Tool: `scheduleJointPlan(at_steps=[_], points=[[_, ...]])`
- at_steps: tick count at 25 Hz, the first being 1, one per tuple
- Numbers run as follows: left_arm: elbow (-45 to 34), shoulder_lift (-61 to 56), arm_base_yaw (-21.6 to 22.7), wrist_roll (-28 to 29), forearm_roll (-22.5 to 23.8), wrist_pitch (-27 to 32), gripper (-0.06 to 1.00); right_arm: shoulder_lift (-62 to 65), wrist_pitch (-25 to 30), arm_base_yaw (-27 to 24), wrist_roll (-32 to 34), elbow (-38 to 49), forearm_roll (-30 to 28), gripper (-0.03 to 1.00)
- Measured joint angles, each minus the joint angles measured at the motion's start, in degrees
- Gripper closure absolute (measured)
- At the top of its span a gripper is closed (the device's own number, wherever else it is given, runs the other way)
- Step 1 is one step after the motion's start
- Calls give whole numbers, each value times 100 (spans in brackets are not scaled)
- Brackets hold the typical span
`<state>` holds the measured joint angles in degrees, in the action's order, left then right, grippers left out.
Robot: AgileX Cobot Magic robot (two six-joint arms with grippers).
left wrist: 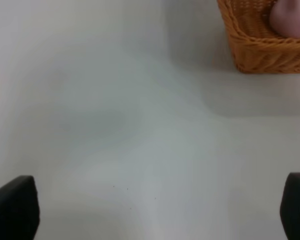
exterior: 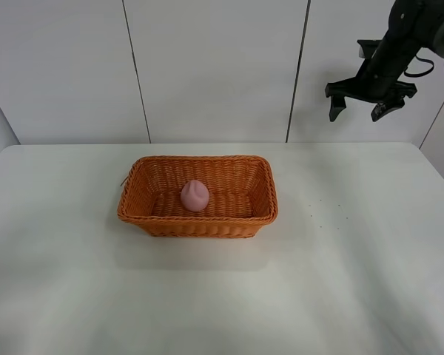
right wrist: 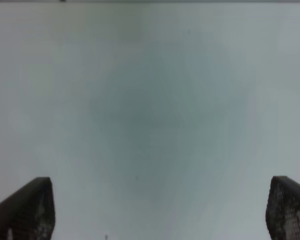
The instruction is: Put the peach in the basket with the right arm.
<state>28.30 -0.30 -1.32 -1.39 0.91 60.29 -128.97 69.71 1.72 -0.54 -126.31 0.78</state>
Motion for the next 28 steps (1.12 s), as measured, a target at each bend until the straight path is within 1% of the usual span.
scheduleJointPlan(at_steps=[4,7,12,17,24,28], points=[[0,0,0,0,2,0,-4,651,-5,0,54,881,0,31],[0,0,0,0,2,0,-4,1282,-10,0,54,1753,0,31],[0,0,0,0,2,0,-4,2547,-12,0,54,3574,0,31],[0,0,0,0,2,0,-4,4008,-6,0,54,5406,0,31],[0,0,0,0,2,0,-4,6237,-5,0,19,7523,-5,31],[0,0,0,0,2,0,-4,7642,-355,0,19,8565,0,31]])
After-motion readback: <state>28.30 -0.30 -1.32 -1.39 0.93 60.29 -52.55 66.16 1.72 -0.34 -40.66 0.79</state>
